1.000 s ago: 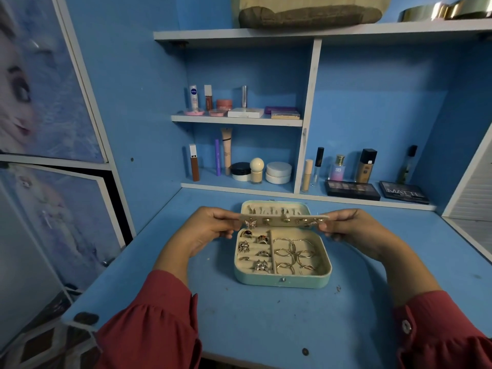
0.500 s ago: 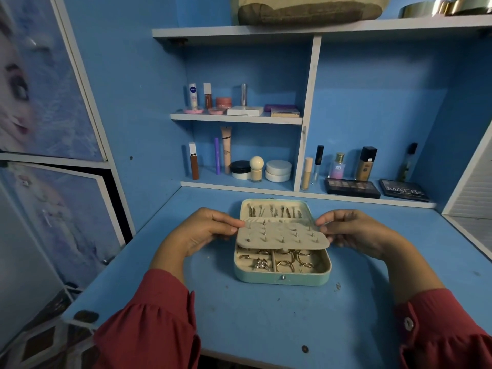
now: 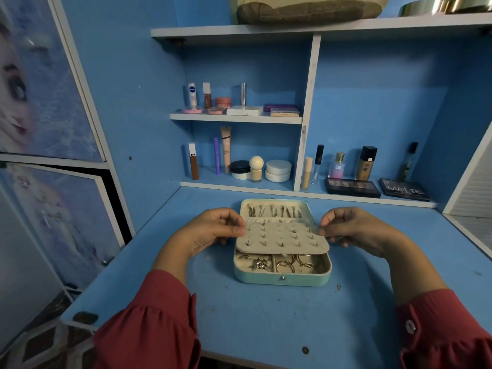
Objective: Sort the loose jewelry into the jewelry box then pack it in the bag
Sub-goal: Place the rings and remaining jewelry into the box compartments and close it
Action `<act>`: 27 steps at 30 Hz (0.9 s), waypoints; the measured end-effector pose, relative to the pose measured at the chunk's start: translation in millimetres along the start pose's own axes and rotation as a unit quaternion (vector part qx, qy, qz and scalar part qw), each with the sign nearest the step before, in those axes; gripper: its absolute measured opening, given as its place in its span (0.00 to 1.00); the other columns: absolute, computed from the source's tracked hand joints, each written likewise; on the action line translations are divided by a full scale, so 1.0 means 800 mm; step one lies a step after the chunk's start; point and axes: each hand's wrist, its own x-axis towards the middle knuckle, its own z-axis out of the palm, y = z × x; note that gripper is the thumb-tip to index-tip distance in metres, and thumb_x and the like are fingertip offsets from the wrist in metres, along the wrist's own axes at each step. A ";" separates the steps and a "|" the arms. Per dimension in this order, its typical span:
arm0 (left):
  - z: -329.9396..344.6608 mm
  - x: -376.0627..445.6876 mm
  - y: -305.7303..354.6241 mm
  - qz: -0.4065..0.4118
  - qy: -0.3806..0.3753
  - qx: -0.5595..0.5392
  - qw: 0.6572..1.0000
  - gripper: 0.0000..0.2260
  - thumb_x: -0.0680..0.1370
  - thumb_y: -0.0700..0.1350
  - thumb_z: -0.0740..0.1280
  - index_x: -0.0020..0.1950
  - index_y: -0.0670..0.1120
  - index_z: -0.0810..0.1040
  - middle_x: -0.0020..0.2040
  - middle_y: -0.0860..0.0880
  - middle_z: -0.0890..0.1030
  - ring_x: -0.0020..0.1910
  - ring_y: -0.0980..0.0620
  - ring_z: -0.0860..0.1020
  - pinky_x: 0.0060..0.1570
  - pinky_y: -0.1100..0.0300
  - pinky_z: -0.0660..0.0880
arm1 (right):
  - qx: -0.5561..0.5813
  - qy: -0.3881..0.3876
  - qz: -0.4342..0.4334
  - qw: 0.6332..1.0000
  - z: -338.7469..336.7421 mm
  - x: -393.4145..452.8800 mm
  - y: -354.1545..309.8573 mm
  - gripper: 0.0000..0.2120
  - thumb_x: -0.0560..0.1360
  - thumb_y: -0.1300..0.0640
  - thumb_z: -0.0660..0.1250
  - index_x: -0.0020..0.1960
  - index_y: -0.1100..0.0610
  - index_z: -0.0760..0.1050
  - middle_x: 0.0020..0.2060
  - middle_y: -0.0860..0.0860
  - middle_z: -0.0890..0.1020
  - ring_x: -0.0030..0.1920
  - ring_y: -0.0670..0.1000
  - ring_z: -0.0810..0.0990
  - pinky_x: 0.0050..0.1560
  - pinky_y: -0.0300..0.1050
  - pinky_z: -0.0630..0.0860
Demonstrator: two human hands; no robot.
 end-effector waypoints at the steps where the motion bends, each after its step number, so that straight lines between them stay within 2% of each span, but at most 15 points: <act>1: 0.000 0.001 0.000 -0.001 -0.001 0.001 1.000 0.07 0.72 0.35 0.71 0.47 0.43 0.78 0.36 0.52 0.81 0.36 0.58 0.77 0.36 0.62 0.70 | -0.006 0.006 0.001 1.000 0.000 -0.001 -0.001 0.11 0.61 0.64 0.76 0.40 0.62 0.77 0.30 0.56 0.80 0.29 0.49 0.75 0.25 0.36 0.69; 4: 0.000 0.002 0.000 -0.010 0.003 -0.007 1.000 0.10 0.72 0.34 0.72 0.49 0.43 0.76 0.35 0.50 0.79 0.35 0.56 0.76 0.35 0.63 0.70 | -0.020 0.024 0.005 1.000 0.001 -0.001 -0.003 0.13 0.58 0.62 0.77 0.39 0.62 0.77 0.30 0.57 0.80 0.29 0.50 0.75 0.25 0.37 0.69; 8: -0.001 0.004 -0.001 -0.028 -0.006 -0.008 1.000 0.18 0.71 0.34 0.72 0.58 0.45 0.73 0.35 0.49 0.78 0.35 0.55 0.76 0.36 0.62 0.70 | -0.058 0.045 0.015 0.997 0.001 -0.002 -0.007 0.11 0.63 0.66 0.78 0.40 0.61 0.77 0.30 0.56 0.80 0.29 0.49 0.76 0.26 0.37 0.71; 12: -0.001 0.005 -0.002 -0.036 -0.013 -0.010 0.999 0.24 0.71 0.33 0.72 0.63 0.48 0.70 0.36 0.48 0.76 0.36 0.54 0.75 0.36 0.62 0.70 | -0.104 0.060 0.019 0.993 0.003 -0.002 -0.013 0.11 0.63 0.64 0.79 0.40 0.60 0.78 0.29 0.53 0.81 0.28 0.47 0.77 0.28 0.36 0.72; 16: -0.002 0.007 -0.003 -0.045 -0.024 -0.006 0.999 0.32 0.69 0.33 0.74 0.69 0.49 0.66 0.36 0.48 0.75 0.37 0.54 0.75 0.38 0.62 0.70 | -0.110 0.042 0.062 0.991 0.003 -0.003 -0.009 0.14 0.64 0.60 0.79 0.47 0.59 0.78 0.35 0.54 0.81 0.33 0.49 0.77 0.31 0.37 0.74; 19: -0.002 0.008 -0.006 -0.054 -0.029 -0.003 0.998 0.39 0.67 0.35 0.75 0.74 0.45 0.61 0.36 0.50 0.76 0.37 0.56 0.76 0.39 0.62 0.70 | -0.086 0.012 0.110 0.990 0.003 0.000 -0.005 0.16 0.67 0.59 0.77 0.53 0.58 0.79 0.33 0.52 0.80 0.36 0.49 0.77 0.34 0.38 0.75; 22: -0.002 0.008 -0.004 -0.055 -0.045 0.003 0.997 0.36 0.68 0.35 0.74 0.73 0.42 0.63 0.37 0.49 0.75 0.37 0.56 0.75 0.39 0.62 0.69 | -0.064 -0.006 0.118 0.991 0.003 0.003 -0.001 0.15 0.69 0.60 0.75 0.55 0.58 0.80 0.34 0.53 0.80 0.37 0.49 0.76 0.35 0.38 0.75; 25: -0.004 0.008 -0.003 -0.048 -0.065 0.024 0.996 0.29 0.69 0.37 0.74 0.69 0.44 0.71 0.37 0.50 0.77 0.37 0.57 0.76 0.38 0.63 0.69 | -0.039 -0.011 0.108 0.993 0.004 0.006 0.001 0.17 0.70 0.63 0.73 0.58 0.59 0.78 0.47 0.59 0.84 0.39 0.49 0.76 0.31 0.36 0.73; 27: -0.005 0.008 -0.003 -0.041 -0.068 0.030 0.996 0.24 0.72 0.35 0.72 0.66 0.47 0.73 0.37 0.50 0.77 0.37 0.57 0.76 0.38 0.63 0.68 | -0.020 -0.016 0.106 0.994 0.003 0.007 0.003 0.18 0.70 0.64 0.73 0.60 0.60 0.77 0.51 0.60 0.83 0.40 0.50 0.77 0.31 0.36 0.73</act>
